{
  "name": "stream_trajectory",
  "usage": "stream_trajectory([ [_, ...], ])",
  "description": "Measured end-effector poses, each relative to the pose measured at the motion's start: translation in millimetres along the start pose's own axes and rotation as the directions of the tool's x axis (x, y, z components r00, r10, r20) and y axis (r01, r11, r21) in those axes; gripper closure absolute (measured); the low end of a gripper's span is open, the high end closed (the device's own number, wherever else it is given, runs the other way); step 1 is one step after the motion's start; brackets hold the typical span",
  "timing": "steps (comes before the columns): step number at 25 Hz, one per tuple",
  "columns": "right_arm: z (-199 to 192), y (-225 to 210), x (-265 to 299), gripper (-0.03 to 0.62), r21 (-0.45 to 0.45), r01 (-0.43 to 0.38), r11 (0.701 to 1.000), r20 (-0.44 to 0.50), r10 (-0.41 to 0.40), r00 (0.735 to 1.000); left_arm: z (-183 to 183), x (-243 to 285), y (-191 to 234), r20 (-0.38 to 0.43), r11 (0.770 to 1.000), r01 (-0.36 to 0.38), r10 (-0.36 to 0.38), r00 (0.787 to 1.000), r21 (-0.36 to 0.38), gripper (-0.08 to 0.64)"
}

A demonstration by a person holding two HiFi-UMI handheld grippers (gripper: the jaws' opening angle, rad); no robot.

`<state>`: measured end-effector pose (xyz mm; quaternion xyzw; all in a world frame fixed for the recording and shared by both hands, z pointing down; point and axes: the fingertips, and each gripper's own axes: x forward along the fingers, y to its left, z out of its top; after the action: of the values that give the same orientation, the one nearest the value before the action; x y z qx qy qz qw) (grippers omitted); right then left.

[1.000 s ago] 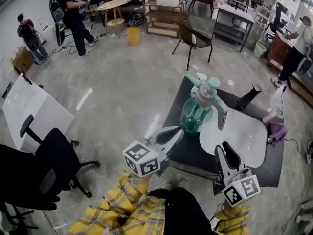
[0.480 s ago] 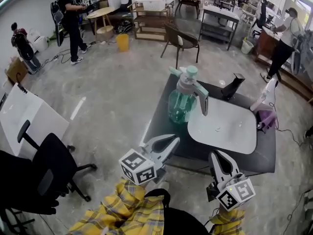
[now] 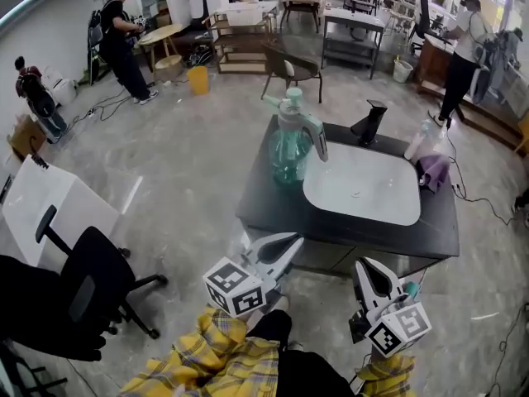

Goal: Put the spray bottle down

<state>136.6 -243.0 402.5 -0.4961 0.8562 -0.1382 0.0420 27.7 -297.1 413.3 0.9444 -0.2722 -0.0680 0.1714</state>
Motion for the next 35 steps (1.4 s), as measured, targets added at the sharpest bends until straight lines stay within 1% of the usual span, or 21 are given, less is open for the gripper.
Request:
stream_trajectory([
  [6,-9.3,19.6,-42.2,0.575,0.0,0.013,1.0,0.01,-0.013,1.0,-12.2,-23.0,-38.7,0.003,1.0,0.012,-0.012,1.0,0.009,0.552],
  [12,-18.7,42.9,-69.0,0.578,0.011,0.003,1.0,0.013,-0.003,1.0,-20.7,-50.7,-68.0,0.004,1.0,0.009,-0.009,1.0,0.027,0.552],
  [20,-33.5,62.5,-89.9,0.584,0.047,-0.024,0.999,-0.003,0.024,1.0,-33.8,-79.4,-88.8,-0.012,0.999,-0.019,0.019,1.0,0.033,0.552],
  [25,-33.7,70.2,-96.0,0.584,0.067,-0.039,0.997,-0.003,0.039,0.999,-31.2,-90.8,-99.0,-0.018,0.999,-0.03,0.031,0.999,0.045,0.552],
  [28,-32.8,71.8,-98.3,0.586,0.074,-0.047,0.996,-0.006,0.048,0.999,-30.3,-88.0,-103.2,-0.022,0.999,-0.022,0.023,1.0,0.049,0.552],
  [35,-35.0,70.0,-101.9,0.586,0.038,-0.035,0.999,-0.009,0.036,0.999,-33.7,-76.6,-114.0,-0.036,0.997,0.038,-0.035,0.999,0.072,0.551],
])
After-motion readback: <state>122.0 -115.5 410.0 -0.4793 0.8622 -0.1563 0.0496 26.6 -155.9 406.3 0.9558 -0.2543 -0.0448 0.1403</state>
